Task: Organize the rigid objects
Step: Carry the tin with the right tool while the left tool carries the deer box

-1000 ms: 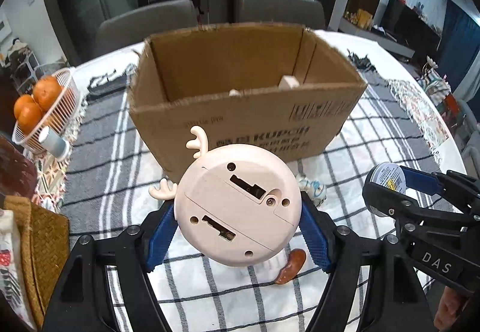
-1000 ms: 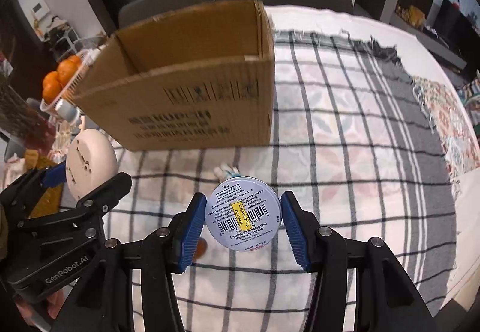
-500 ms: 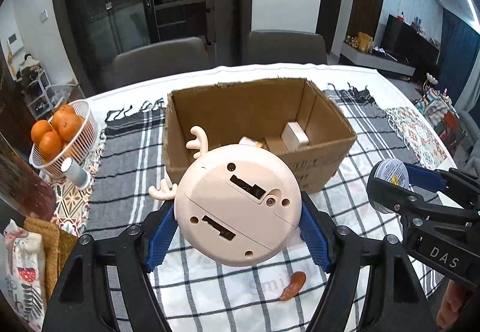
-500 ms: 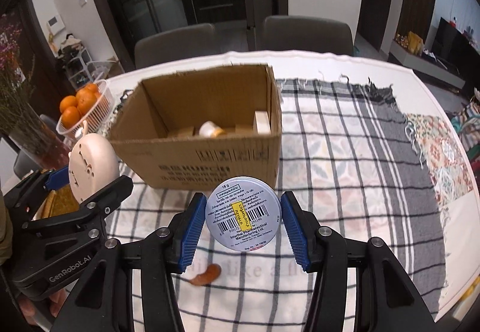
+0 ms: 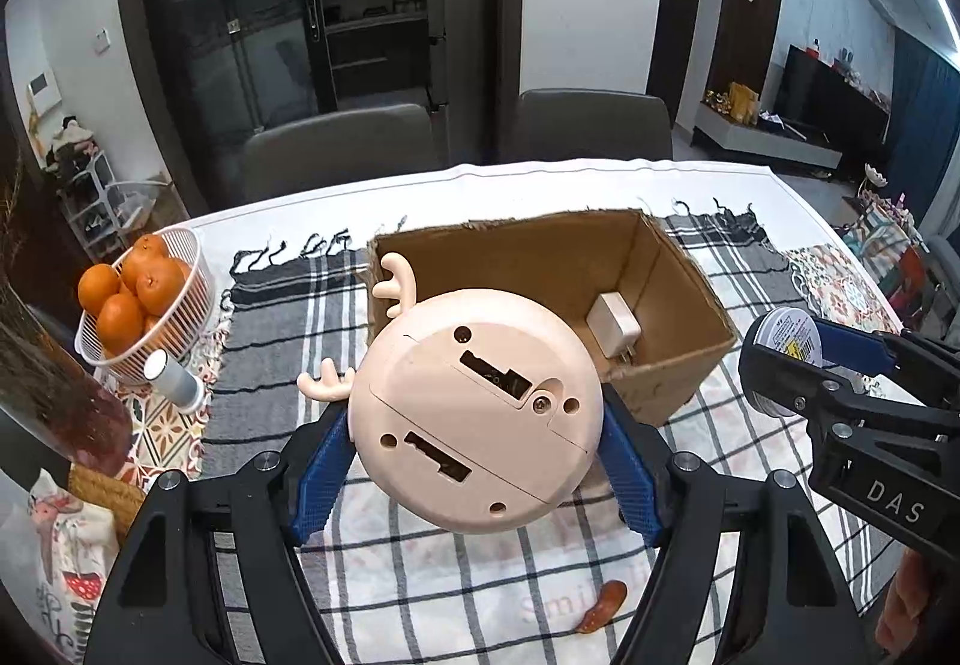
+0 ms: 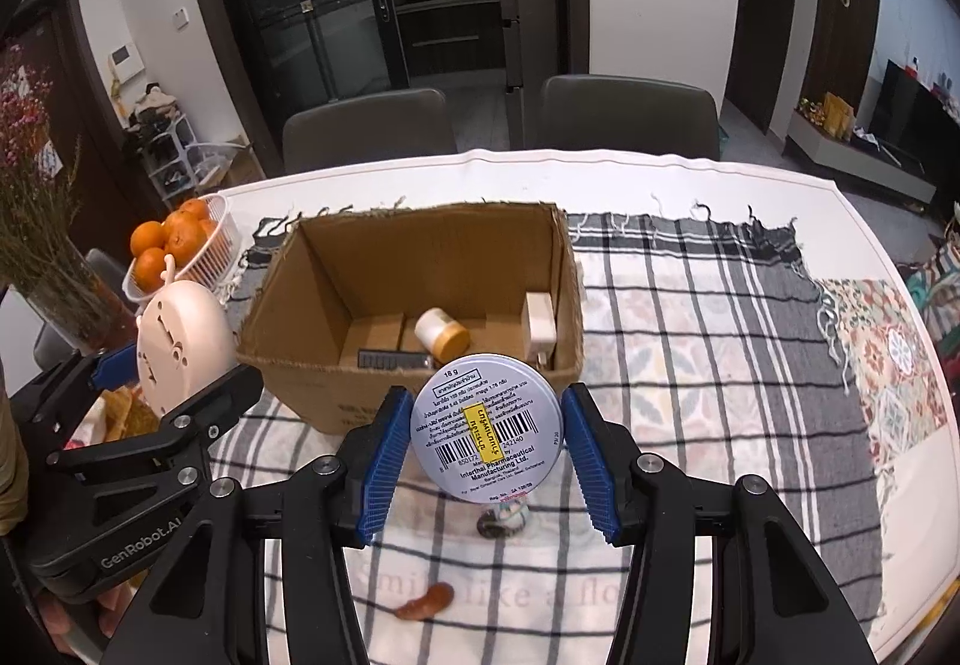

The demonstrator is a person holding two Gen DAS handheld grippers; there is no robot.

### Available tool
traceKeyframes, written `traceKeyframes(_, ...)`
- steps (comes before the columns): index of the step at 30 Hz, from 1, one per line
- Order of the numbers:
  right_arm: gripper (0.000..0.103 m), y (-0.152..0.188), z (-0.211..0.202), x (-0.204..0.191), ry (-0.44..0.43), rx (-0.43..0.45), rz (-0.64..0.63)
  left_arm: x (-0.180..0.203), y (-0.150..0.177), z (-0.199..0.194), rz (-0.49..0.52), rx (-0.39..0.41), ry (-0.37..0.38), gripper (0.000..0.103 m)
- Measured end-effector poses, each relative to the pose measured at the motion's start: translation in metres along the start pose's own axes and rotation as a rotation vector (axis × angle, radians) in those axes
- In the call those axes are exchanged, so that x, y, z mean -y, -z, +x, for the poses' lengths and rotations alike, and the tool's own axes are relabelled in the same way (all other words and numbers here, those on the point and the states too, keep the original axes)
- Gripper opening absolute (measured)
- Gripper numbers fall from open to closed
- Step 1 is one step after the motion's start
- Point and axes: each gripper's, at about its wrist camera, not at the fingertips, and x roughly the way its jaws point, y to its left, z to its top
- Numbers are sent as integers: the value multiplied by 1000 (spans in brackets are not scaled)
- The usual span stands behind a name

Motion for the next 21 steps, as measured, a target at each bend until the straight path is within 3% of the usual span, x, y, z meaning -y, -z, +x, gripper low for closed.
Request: traceKeyframes(21, 52, -46, 40, -7, -37, -28, -44, -16, -35, 35, 1, -37, -11, 75)
